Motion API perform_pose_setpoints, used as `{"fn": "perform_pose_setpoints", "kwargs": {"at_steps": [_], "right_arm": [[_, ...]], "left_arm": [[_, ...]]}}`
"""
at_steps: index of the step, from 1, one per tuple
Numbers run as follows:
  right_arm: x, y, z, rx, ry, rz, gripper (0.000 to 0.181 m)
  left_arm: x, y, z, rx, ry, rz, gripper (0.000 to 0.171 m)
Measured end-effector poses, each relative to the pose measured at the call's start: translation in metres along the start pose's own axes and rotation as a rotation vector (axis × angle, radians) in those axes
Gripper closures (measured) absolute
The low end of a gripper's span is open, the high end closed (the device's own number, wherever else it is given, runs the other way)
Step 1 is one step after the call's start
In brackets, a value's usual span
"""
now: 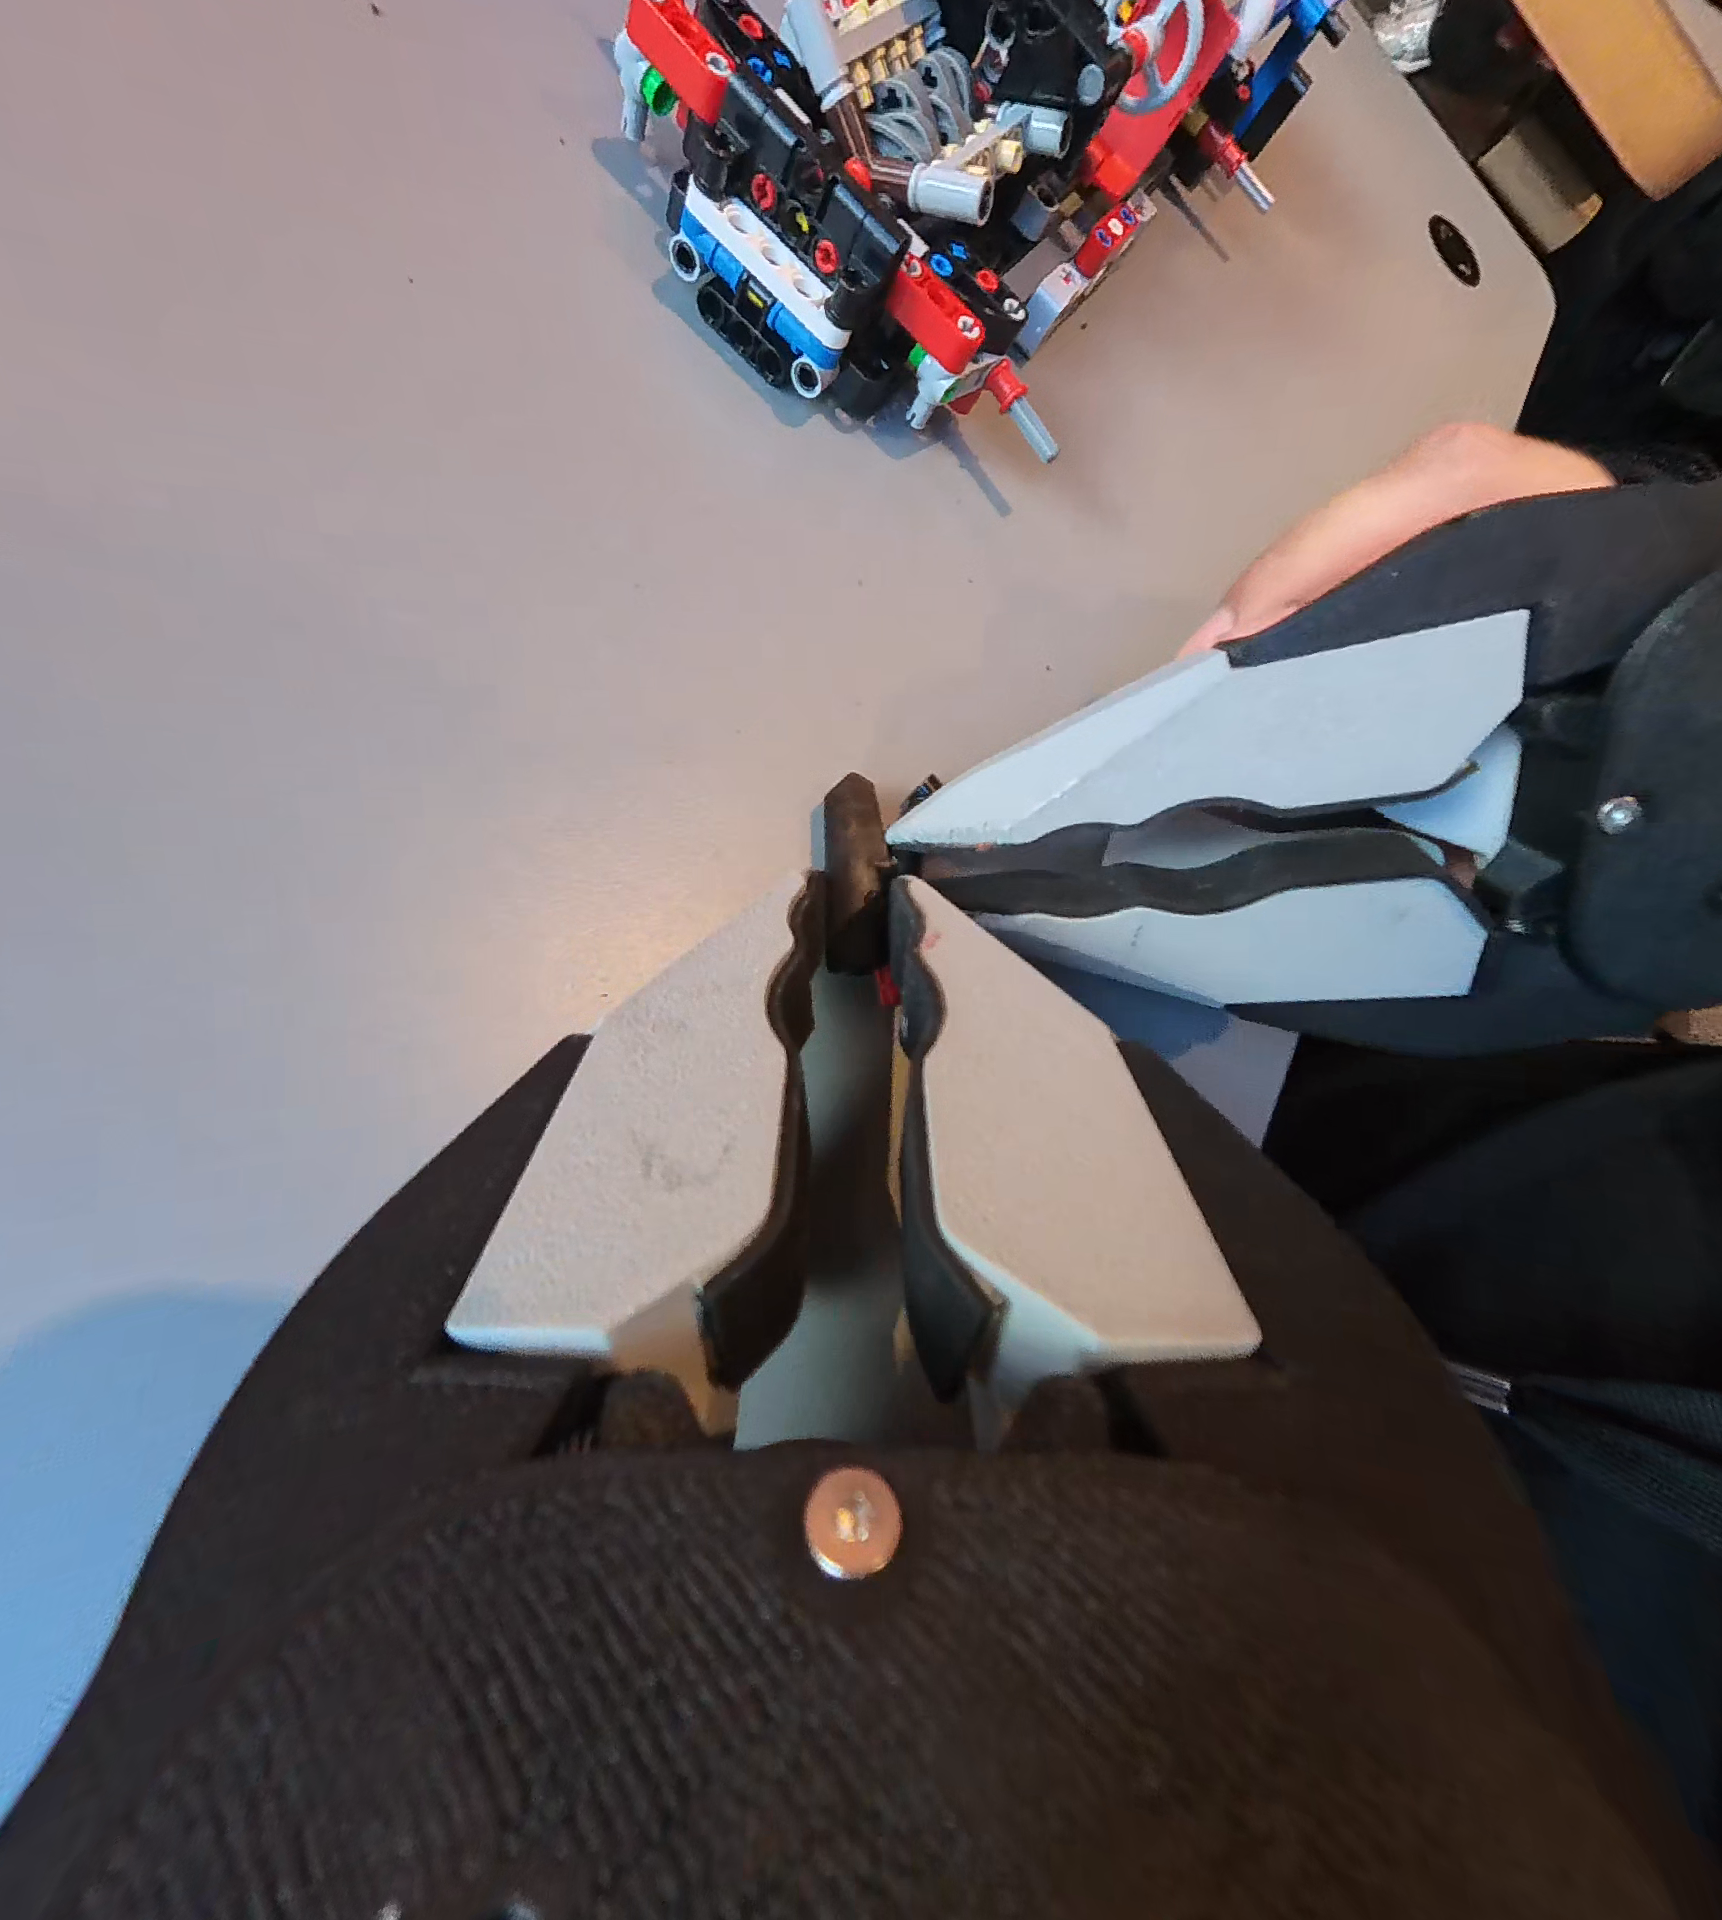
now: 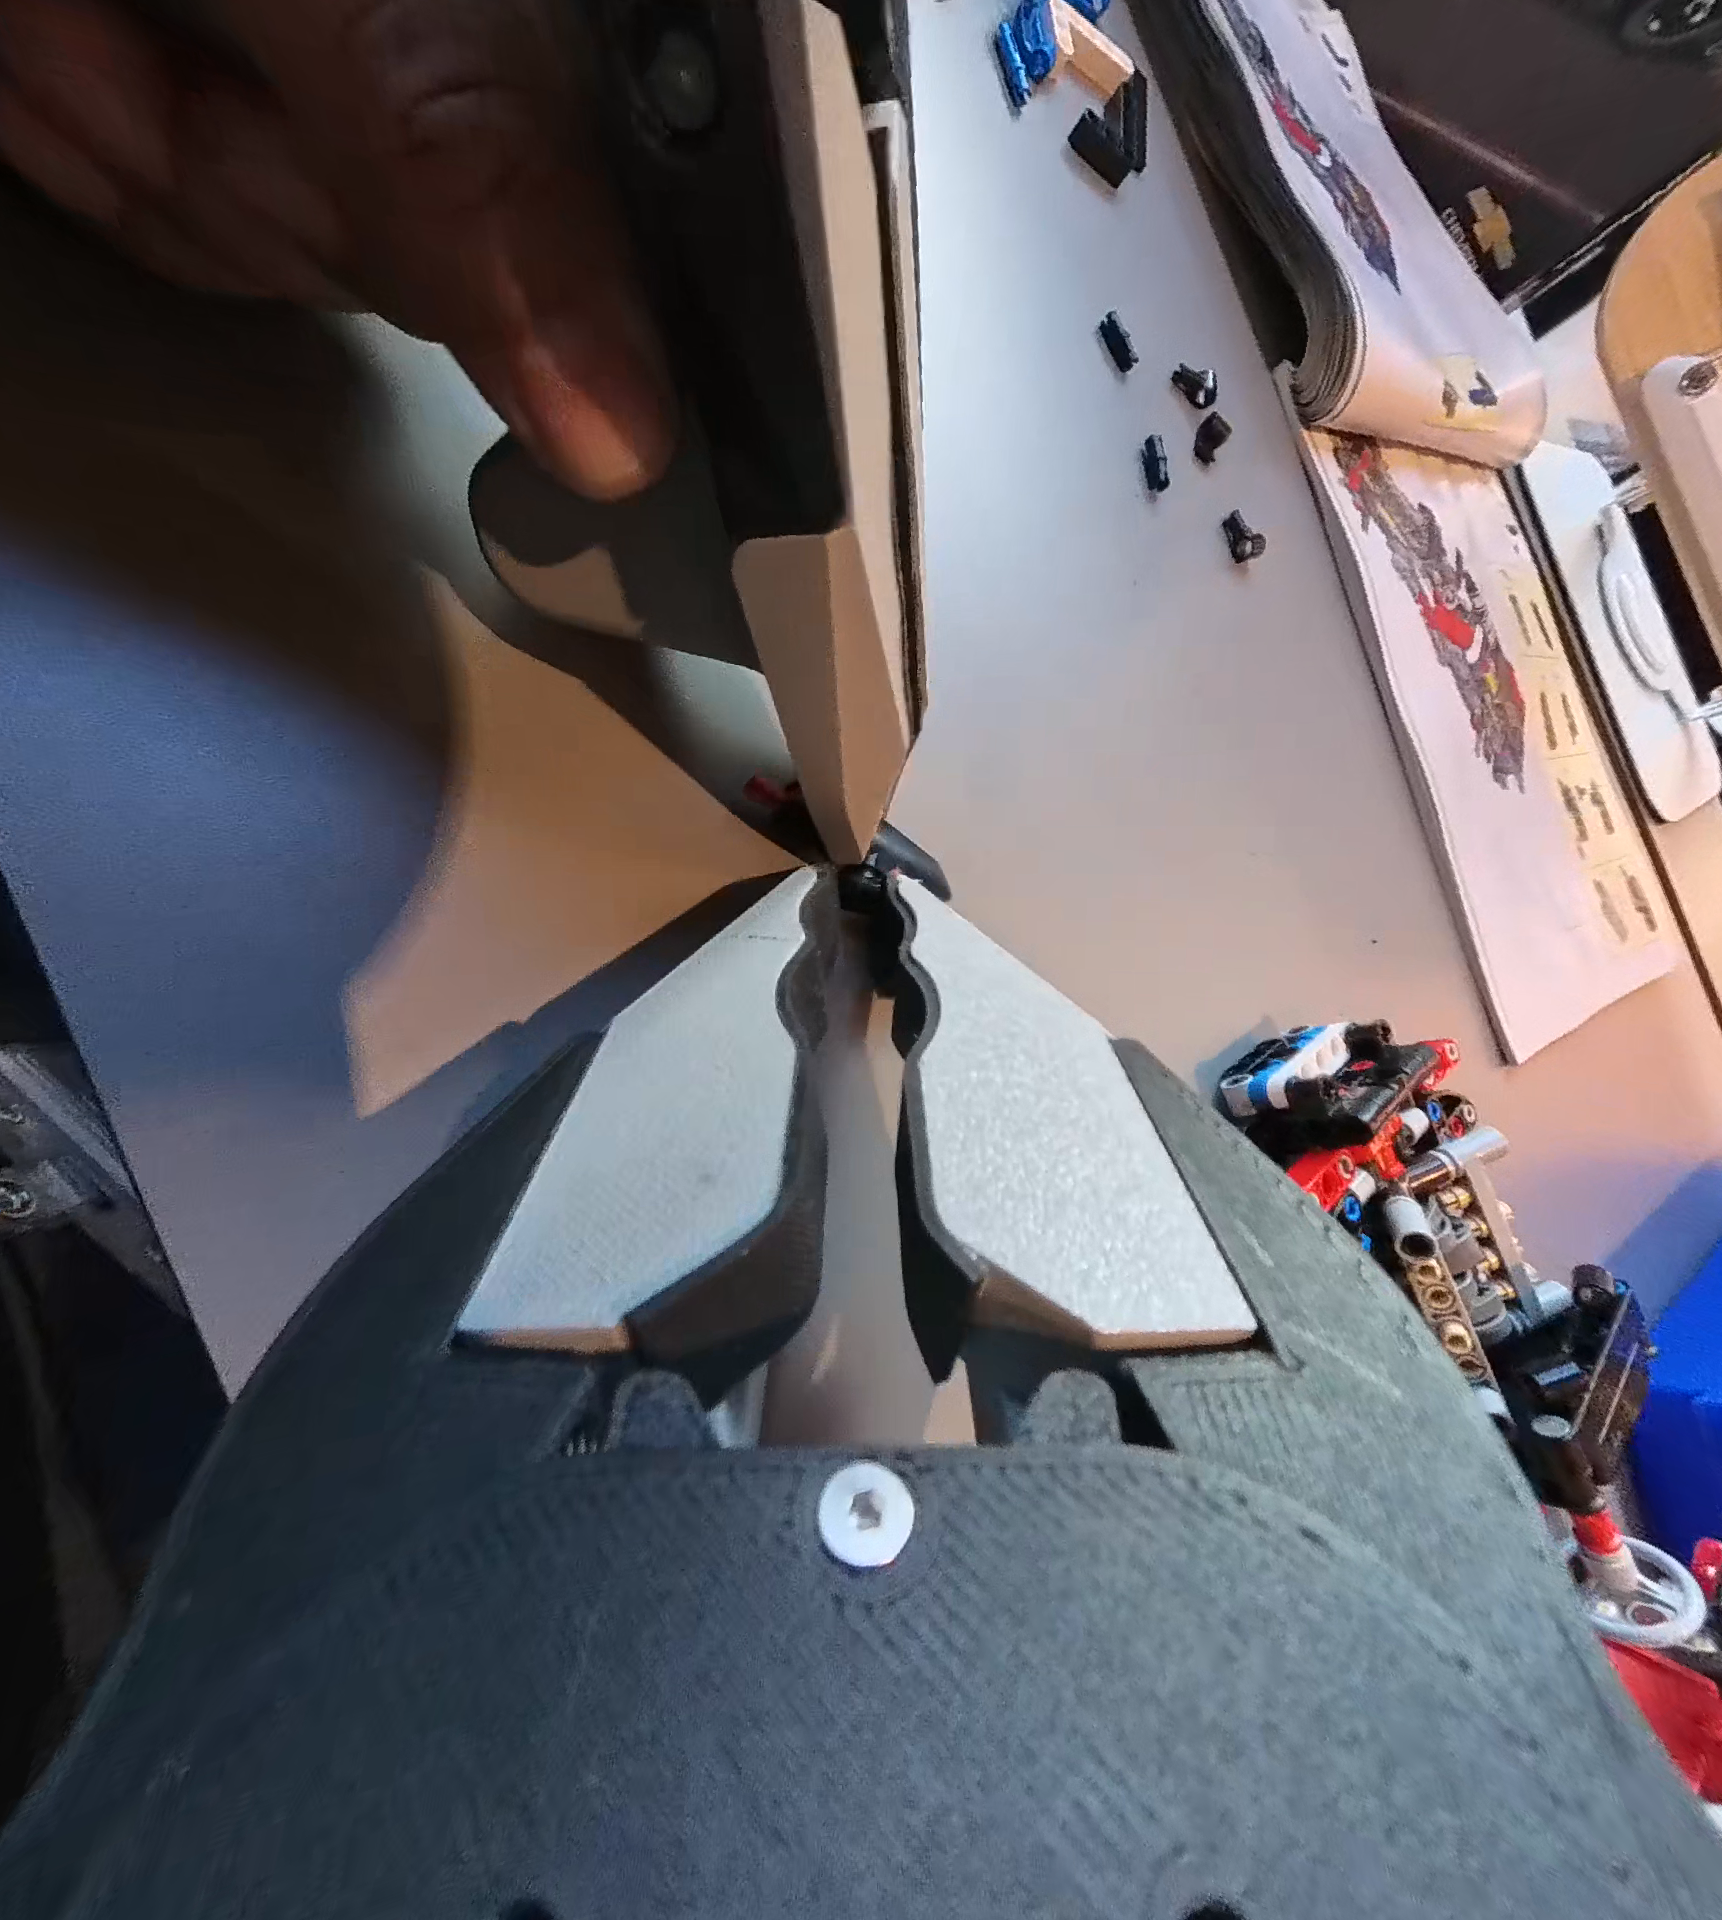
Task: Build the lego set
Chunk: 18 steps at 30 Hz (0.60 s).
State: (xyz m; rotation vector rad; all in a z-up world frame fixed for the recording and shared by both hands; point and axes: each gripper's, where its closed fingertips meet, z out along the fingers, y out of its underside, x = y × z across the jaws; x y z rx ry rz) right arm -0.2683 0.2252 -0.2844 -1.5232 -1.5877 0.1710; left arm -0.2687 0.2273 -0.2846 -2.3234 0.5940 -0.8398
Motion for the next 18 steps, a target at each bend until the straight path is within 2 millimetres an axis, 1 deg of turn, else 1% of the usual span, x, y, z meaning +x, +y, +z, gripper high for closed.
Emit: {"fn": "perform_pose_setpoints", "kwargs": {"at_steps": [2, 8, 10, 12, 14, 15, 18], "right_arm": [[0.0, 0.0, 0.001, -0.006, -0.038, 0.075, 0.177], [-0.003, -0.001, 0.002, -0.022, -0.312, 0.534, 0.177], [-0.005, -0.002, 0.002, -0.022, -0.389, 0.636, 0.178], [-0.005, -0.002, 0.001, -0.022, -0.432, 0.675, 0.177], [-0.005, -0.002, -0.001, -0.014, -0.423, 0.631, 0.177], [-0.001, -0.004, -0.004, 0.009, -0.396, 0.602, 0.178], [0.015, -0.011, -0.015, 0.083, -0.316, 0.561, 0.173]], "left_arm": [[-0.001, 0.0, -0.001, 0.005, -0.004, -0.007, 0.163], [-0.002, 0.0, -0.003, 0.021, -0.041, 0.035, 0.163], [-0.002, 0.001, -0.003, 0.015, -0.052, 0.05, 0.164], [-0.002, 0.002, -0.003, 0.011, -0.052, 0.063, 0.163], [0.0, 0.003, -0.002, 0.007, -0.044, 0.066, 0.163], [0.0, 0.003, -0.002, 0.007, -0.043, 0.066, 0.163], [0.0, 0.003, -0.003, 0.004, -0.035, 0.065, 0.163]]}}
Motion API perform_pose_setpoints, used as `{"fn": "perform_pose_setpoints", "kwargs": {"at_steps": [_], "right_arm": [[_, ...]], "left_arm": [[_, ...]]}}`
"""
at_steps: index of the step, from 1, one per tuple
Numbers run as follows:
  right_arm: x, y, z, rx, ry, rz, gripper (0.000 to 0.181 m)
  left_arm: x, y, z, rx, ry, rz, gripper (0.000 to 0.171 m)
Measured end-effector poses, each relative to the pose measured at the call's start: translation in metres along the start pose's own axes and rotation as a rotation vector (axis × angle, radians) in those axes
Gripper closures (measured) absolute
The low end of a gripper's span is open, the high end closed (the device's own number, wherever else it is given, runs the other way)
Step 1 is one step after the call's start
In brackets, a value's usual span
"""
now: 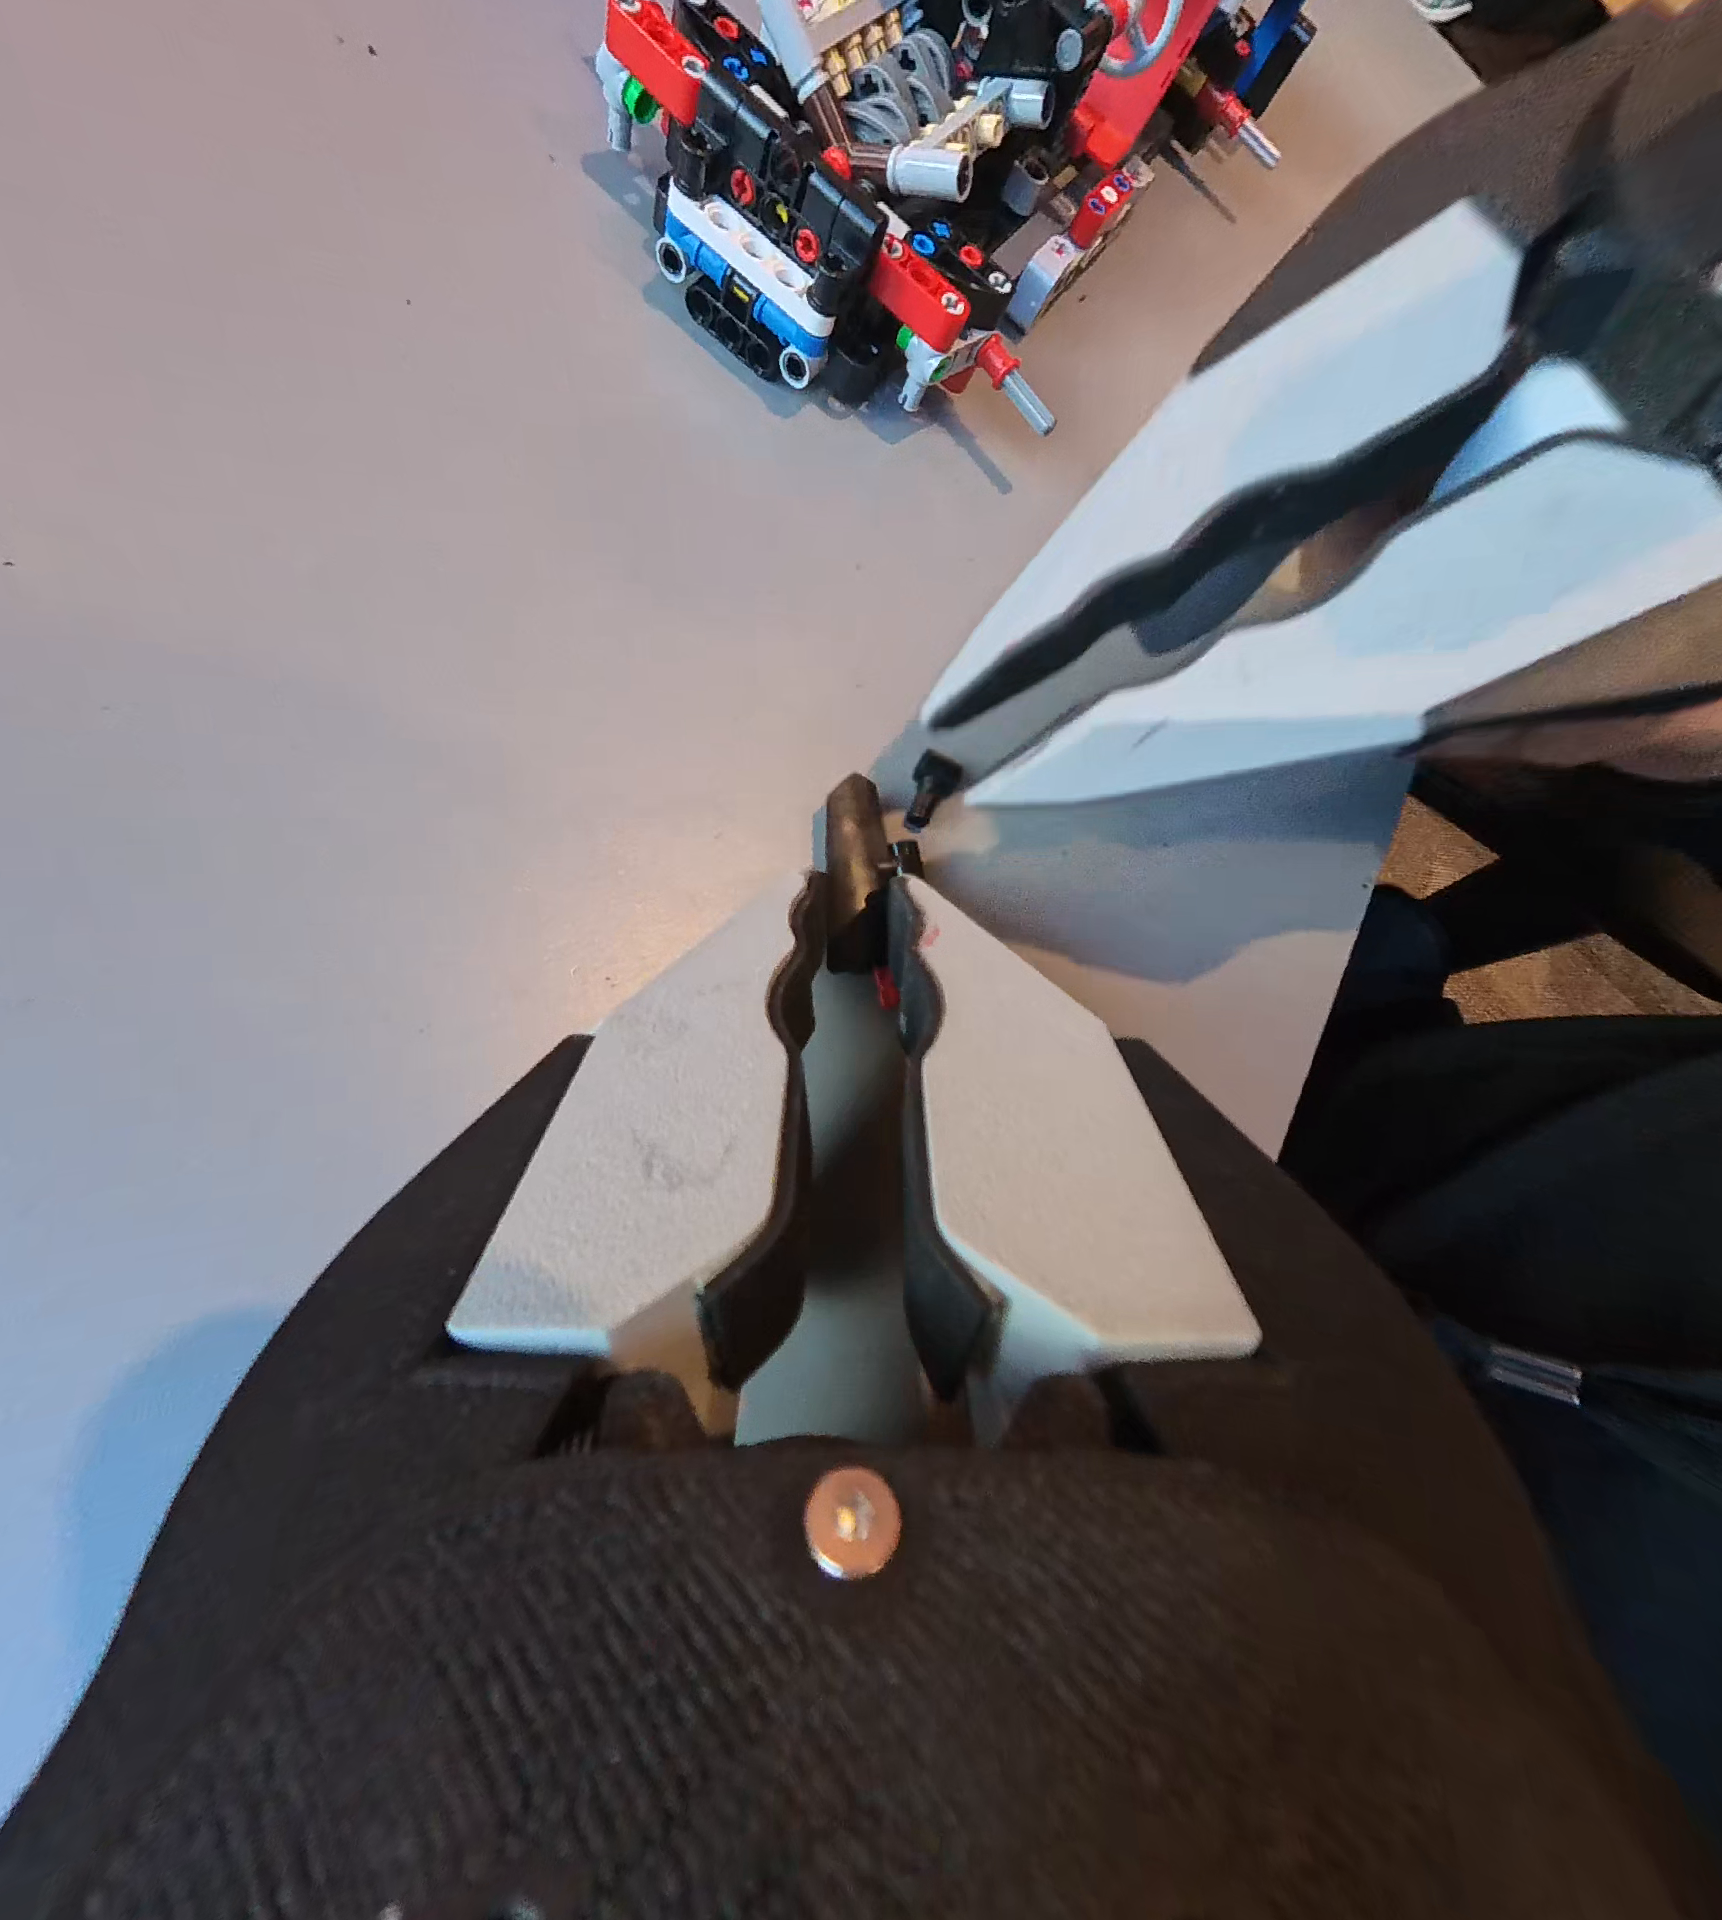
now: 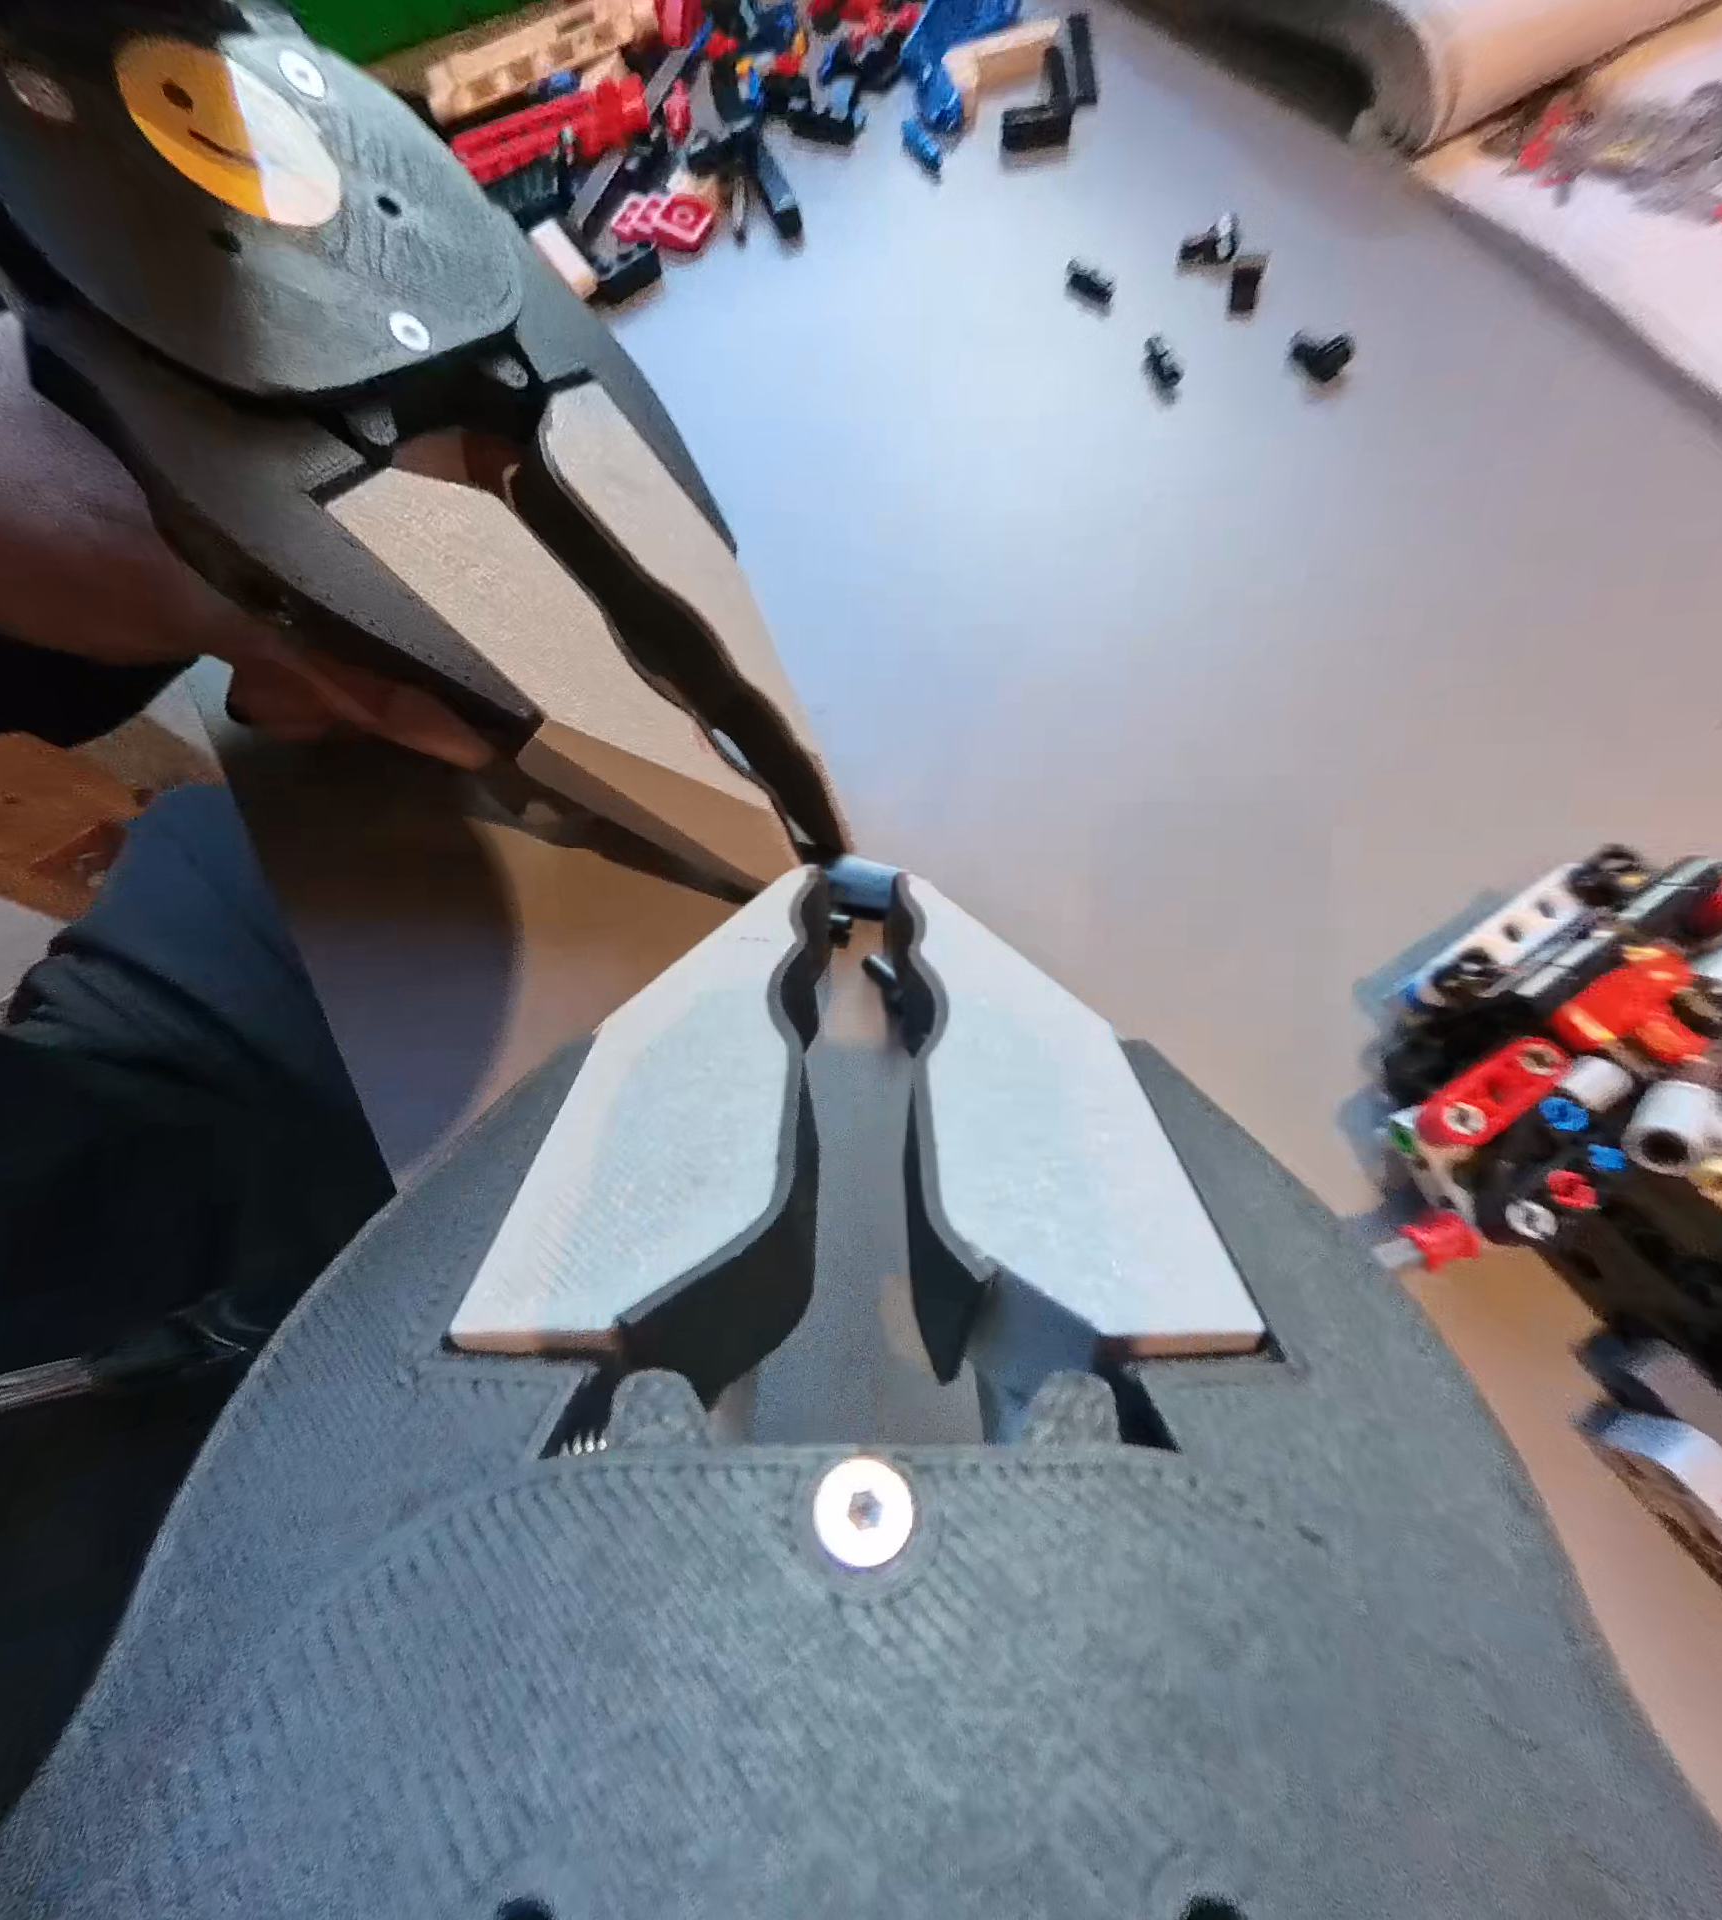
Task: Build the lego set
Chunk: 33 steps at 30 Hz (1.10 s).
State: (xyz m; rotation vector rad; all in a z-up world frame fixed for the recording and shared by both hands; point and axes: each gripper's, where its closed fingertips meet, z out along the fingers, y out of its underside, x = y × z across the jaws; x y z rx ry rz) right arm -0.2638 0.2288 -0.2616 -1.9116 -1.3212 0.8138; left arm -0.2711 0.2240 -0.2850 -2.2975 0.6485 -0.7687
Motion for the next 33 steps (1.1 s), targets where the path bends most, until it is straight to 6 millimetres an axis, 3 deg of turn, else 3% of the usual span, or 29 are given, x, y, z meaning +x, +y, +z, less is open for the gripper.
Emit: {"fn": "perform_pose_setpoints", "kwargs": {"at_steps": [4, 7, 10, 16, 18, 19, 26, 31, 33], "right_arm": [[-0.003, 0.011, -0.01, -0.043, -0.081, -0.113, 0.167], [0.008, 0.027, -0.013, -0.106, -0.05, -0.257, 0.163], [0.014, 0.025, -0.013, -0.1, -0.048, -0.366, 0.16], [0.004, 0.034, 0.0, -0.161, -0.219, -0.368, 0.149], [-0.006, 0.037, -0.005, -0.177, -0.284, -0.361, 0.171], [-0.008, 0.037, -0.007, -0.179, -0.294, -0.347, 0.172], [0.006, 0.03, -0.005, -0.138, -0.255, -0.435, 0.159], [-0.007, 0.032, 0.005, -0.173, -0.361, -0.489, 0.148], [-0.01, 0.034, 0.0, -0.191, -0.376, -0.486, 0.153]], "left_arm": [[0.003, 0.003, -0.002, -0.016, 0.031, 0.032, 0.163], [0.003, 0.005, -0.004, -0.024, 0.052, 0.034, 0.163], [0.003, 0.005, -0.004, -0.024, 0.042, 0.052, 0.163], [0.003, 0.005, -0.003, -0.025, 0.043, 0.053, 0.163], [0.003, 0.005, -0.003, -0.024, 0.045, 0.05, 0.163], [0.003, 0.005, -0.003, -0.024, 0.045, 0.046, 0.163], [0.004, 0.005, -0.003, -0.033, 0.061, 0.056, 0.163], [0.004, 0.004, -0.002, -0.032, 0.047, 0.062, 0.163], [0.003, 0.004, -0.003, -0.027, 0.04, 0.057, 0.163]]}}
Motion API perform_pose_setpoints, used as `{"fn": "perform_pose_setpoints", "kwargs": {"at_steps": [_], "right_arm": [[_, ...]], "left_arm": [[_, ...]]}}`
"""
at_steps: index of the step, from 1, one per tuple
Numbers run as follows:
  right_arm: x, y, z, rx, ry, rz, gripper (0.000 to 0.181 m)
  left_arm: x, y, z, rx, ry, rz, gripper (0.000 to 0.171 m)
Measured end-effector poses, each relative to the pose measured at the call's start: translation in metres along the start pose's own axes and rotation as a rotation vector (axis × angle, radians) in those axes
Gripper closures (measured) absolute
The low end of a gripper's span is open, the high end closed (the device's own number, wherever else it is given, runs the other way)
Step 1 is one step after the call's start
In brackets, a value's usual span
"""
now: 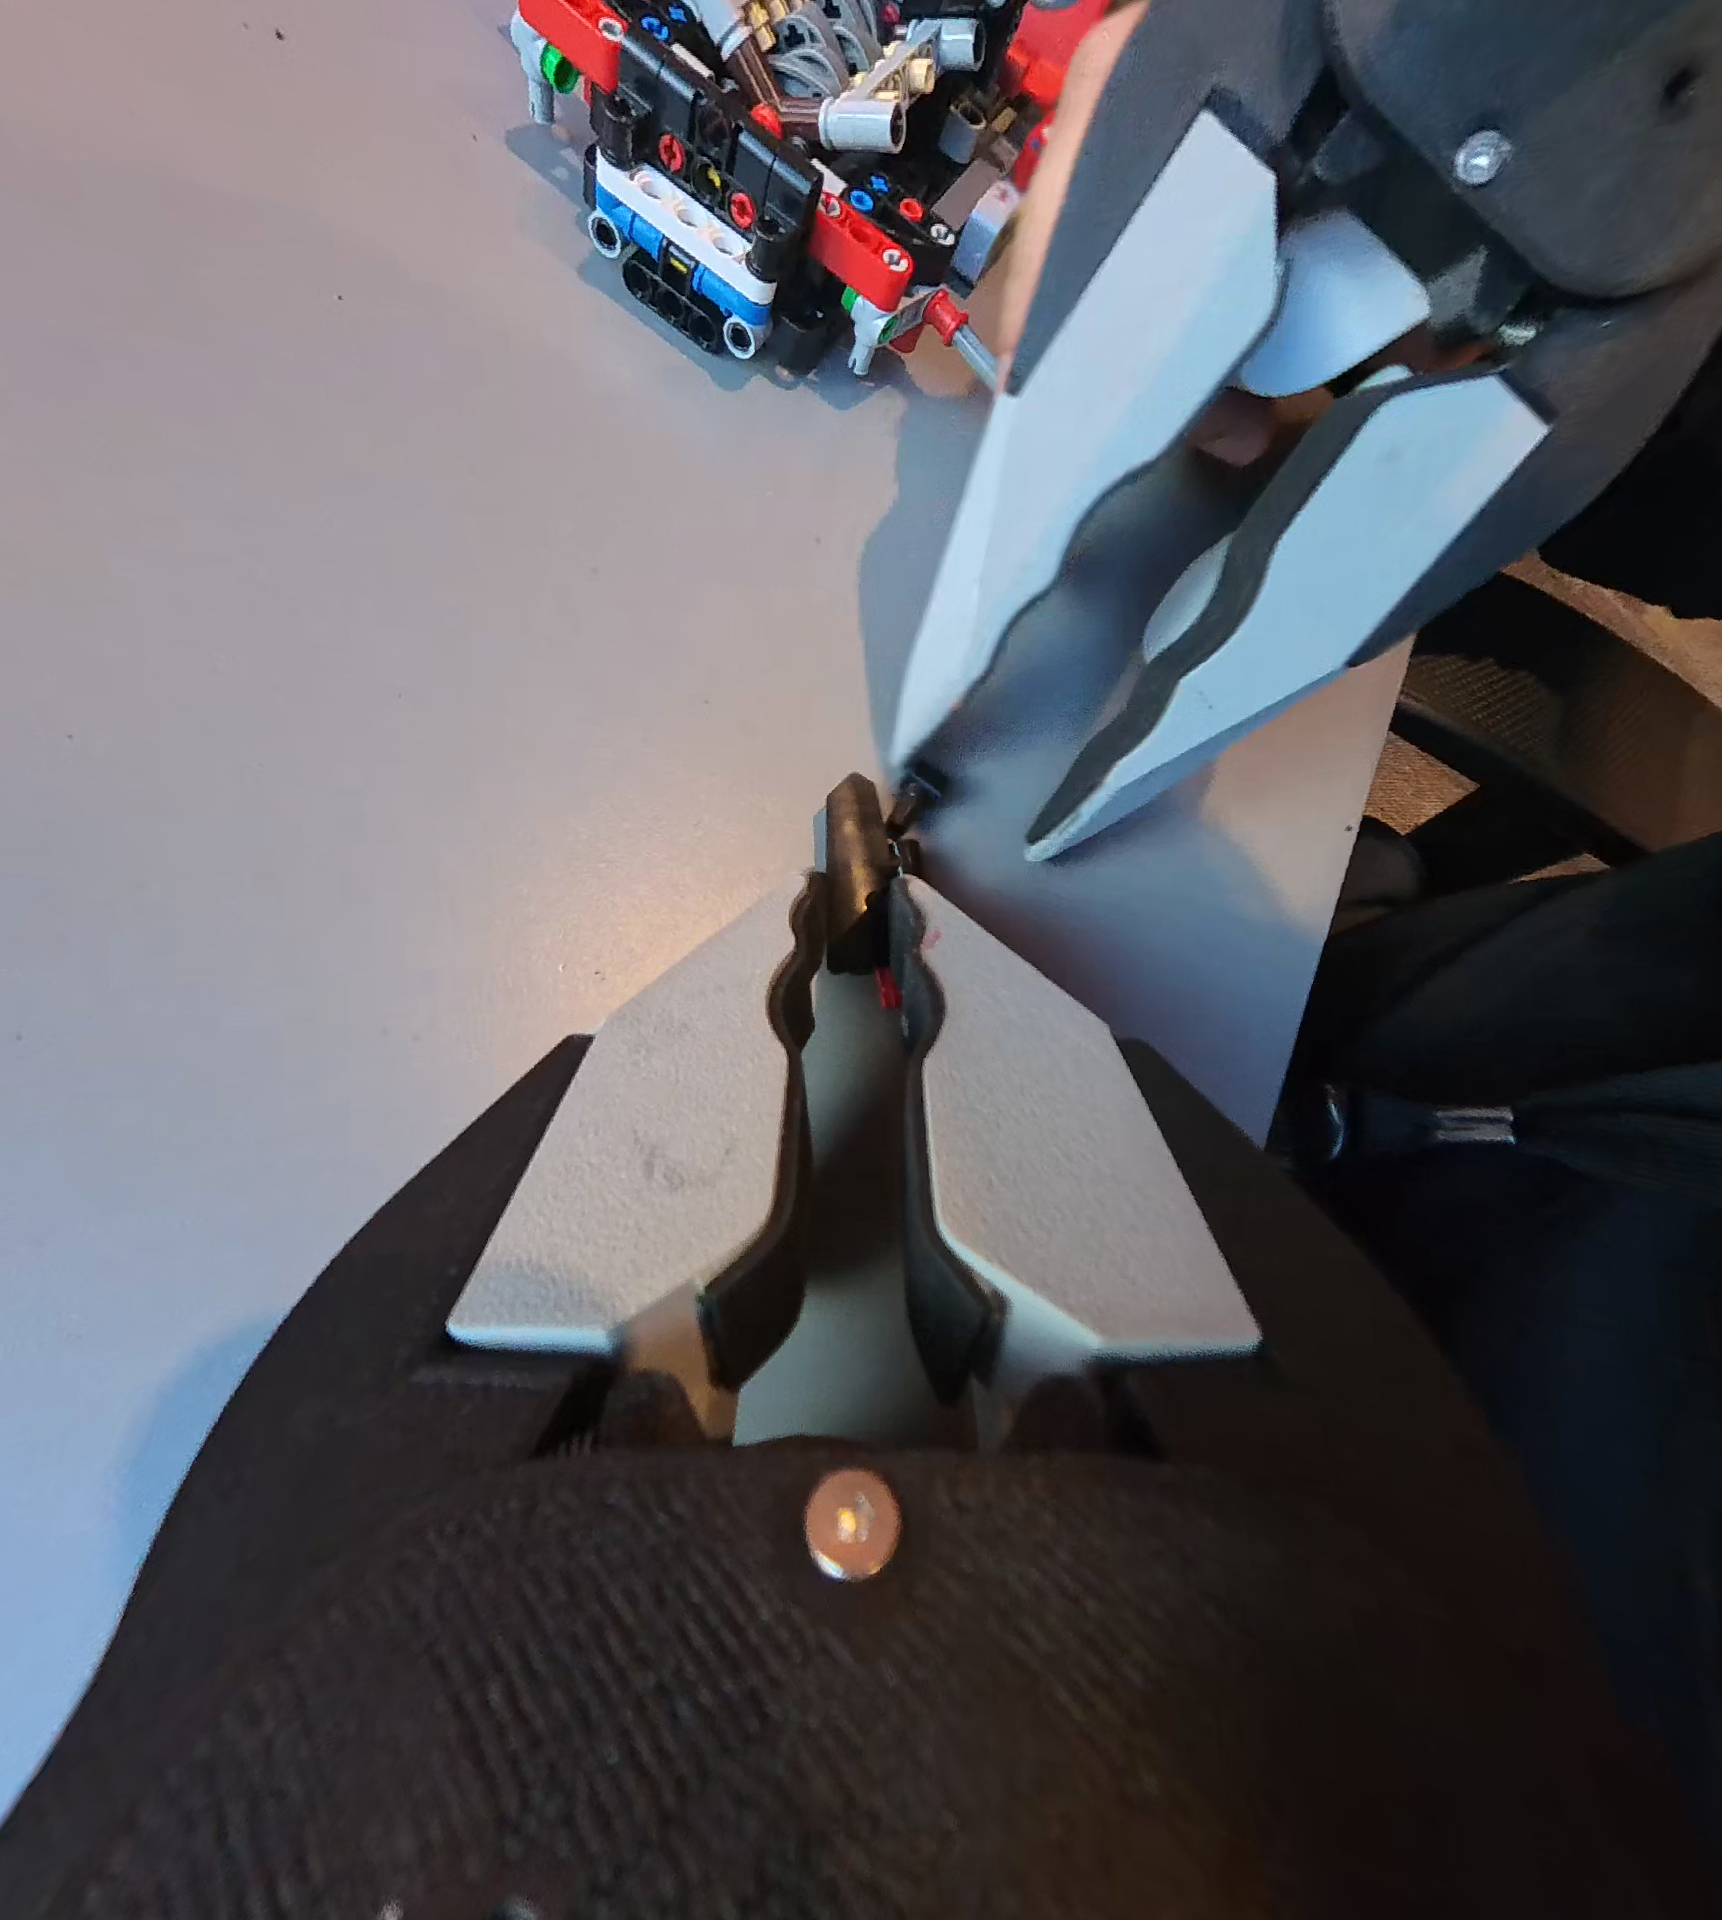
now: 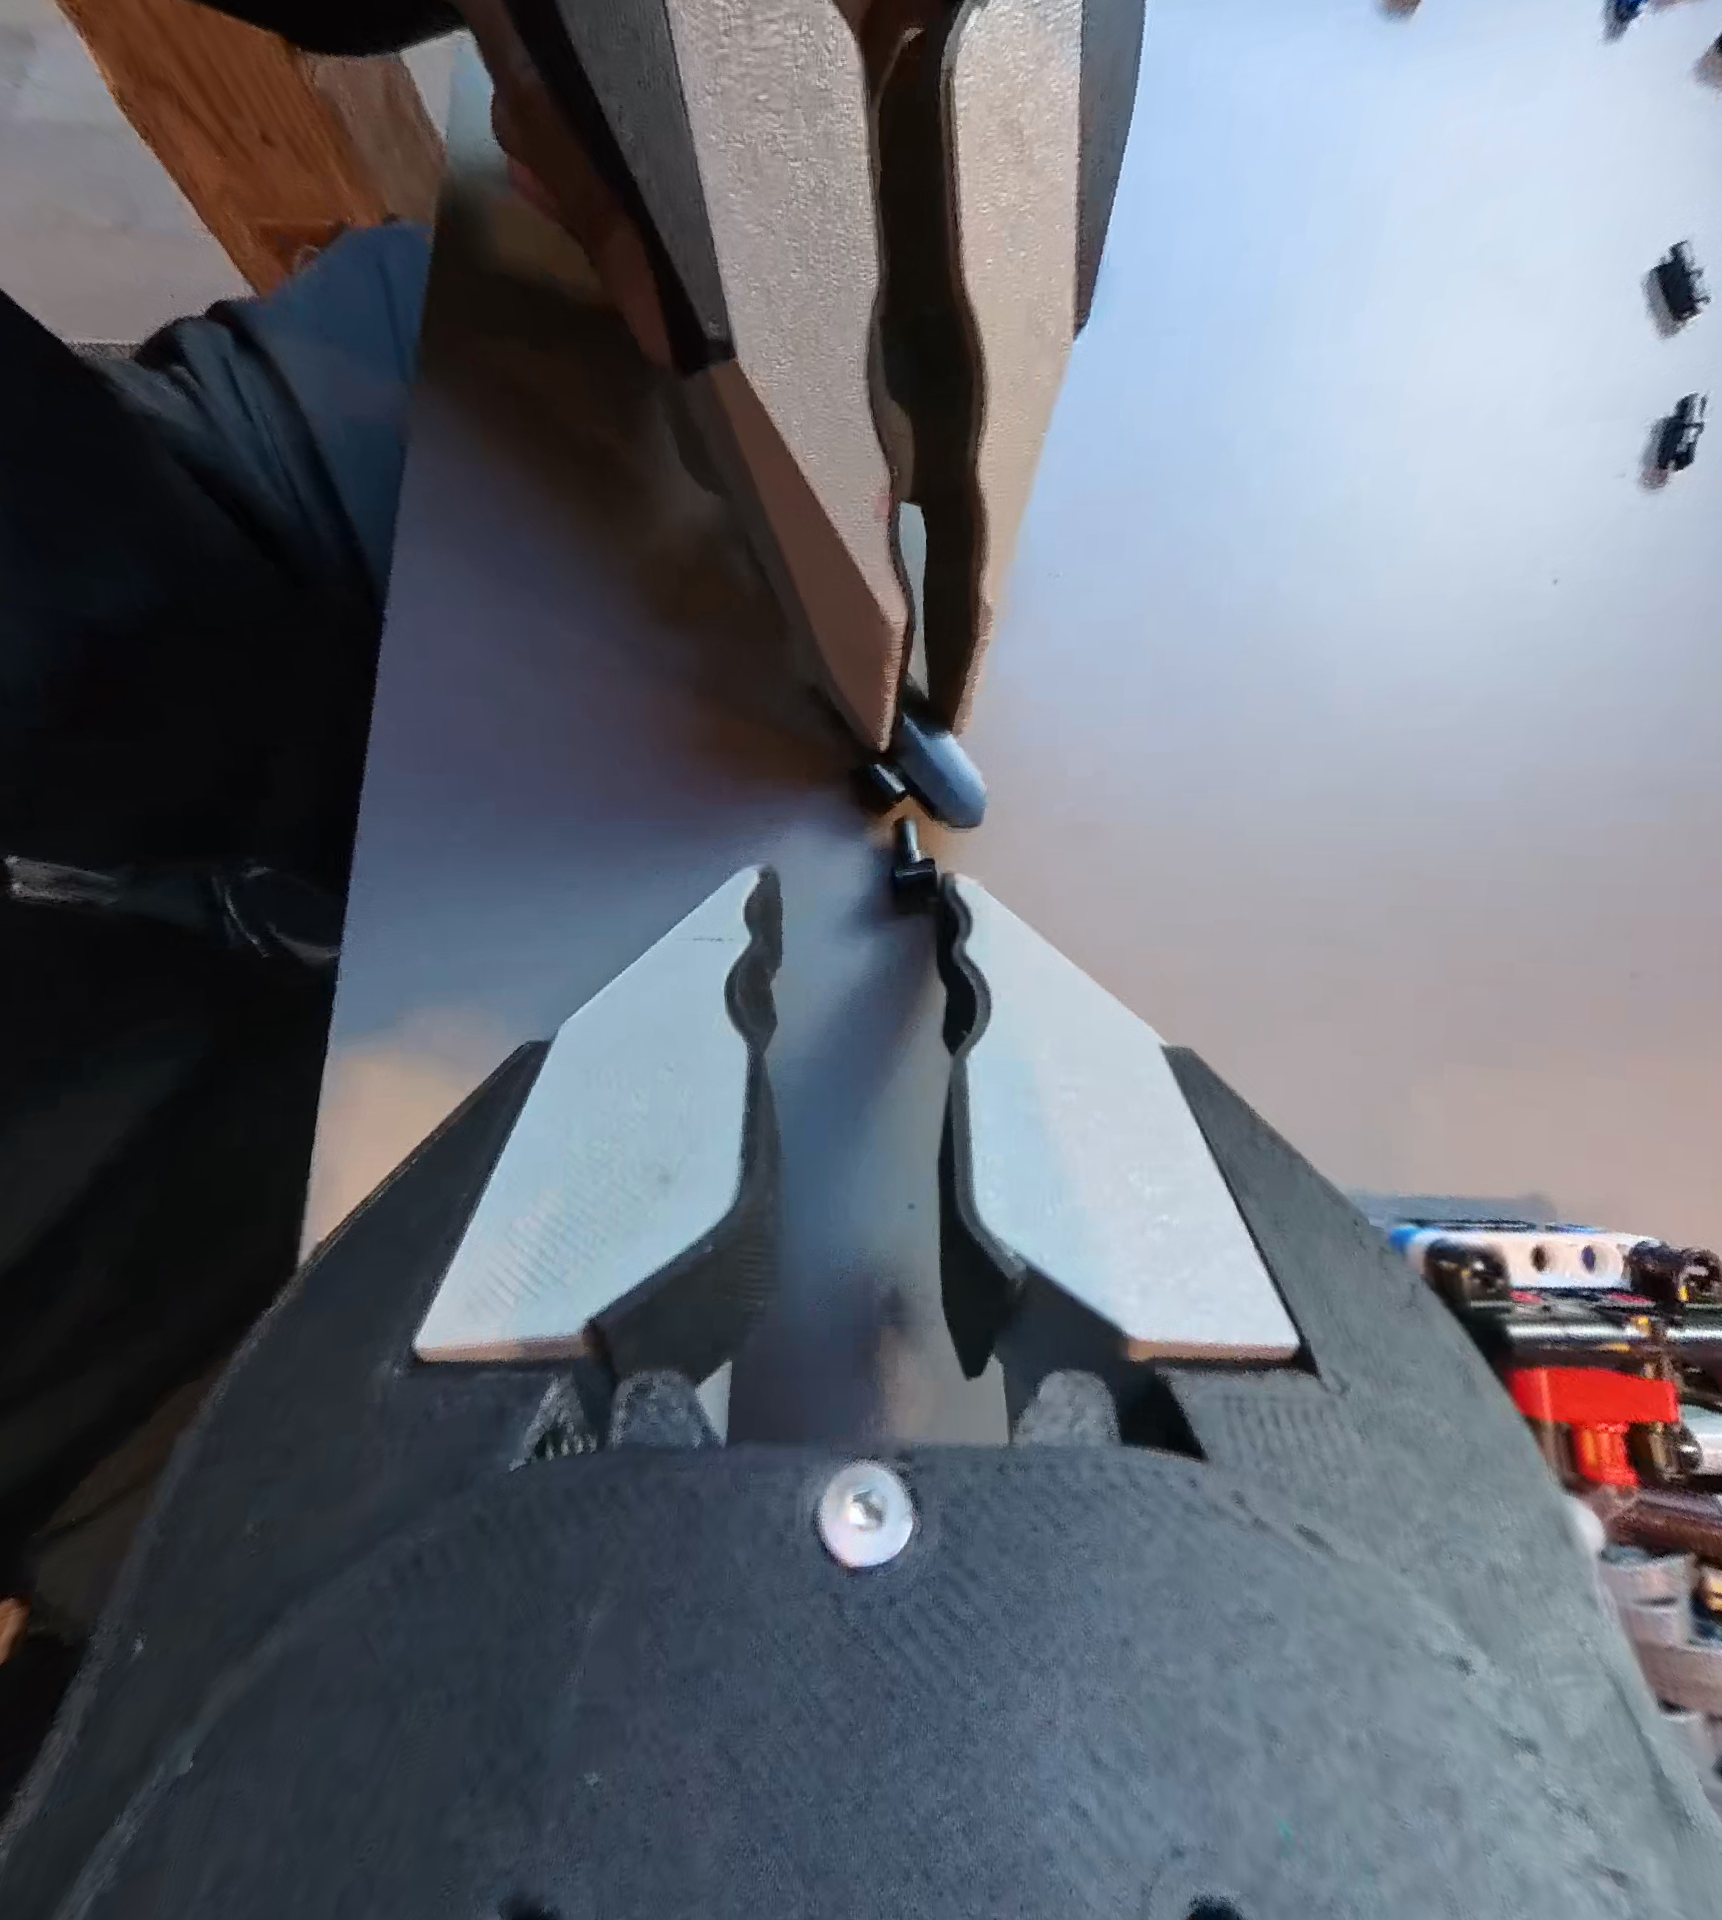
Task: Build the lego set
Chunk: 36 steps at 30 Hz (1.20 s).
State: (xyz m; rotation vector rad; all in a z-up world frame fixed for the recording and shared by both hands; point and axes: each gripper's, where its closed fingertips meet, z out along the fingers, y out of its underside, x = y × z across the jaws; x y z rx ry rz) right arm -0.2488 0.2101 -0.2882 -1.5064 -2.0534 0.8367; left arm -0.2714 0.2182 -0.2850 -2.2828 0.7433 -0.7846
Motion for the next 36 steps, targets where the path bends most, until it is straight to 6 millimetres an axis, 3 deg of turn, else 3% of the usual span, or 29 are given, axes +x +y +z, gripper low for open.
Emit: {"fn": "perform_pose_setpoints", "kwargs": {"at_steps": [5, 10, 17, 21, 36], "right_arm": [[-0.024, -0.003, -0.008, 0.034, -0.051, -0.023, 0.165], [0.001, -0.002, -0.009, 0.018, 0.066, 0.072, 0.164], [-0.008, -0.013, -0.01, 0.044, 0.164, 0.087, 0.18], [0.0, -0.011, -0.011, 0.035, 0.258, 0.128, 0.178], [0.003, 0.002, -0.004, 0.017, 0.304, 0.238, 0.167]], "left_arm": [[0.0, 0.0, 0.0, 0.001, 0.015, -0.019, 0.163], [0.0, 0.0, 0.0, 0.0, 0.015, -0.013, 0.163], [0.001, 0.0, 0.0, 0.0, 0.012, -0.006, 0.163], [0.001, 0.0, 0.0, -0.007, 0.023, 0.007, 0.163], [0.002, -0.004, 0.005, -0.097, 0.13, 0.262, 0.162]]}}
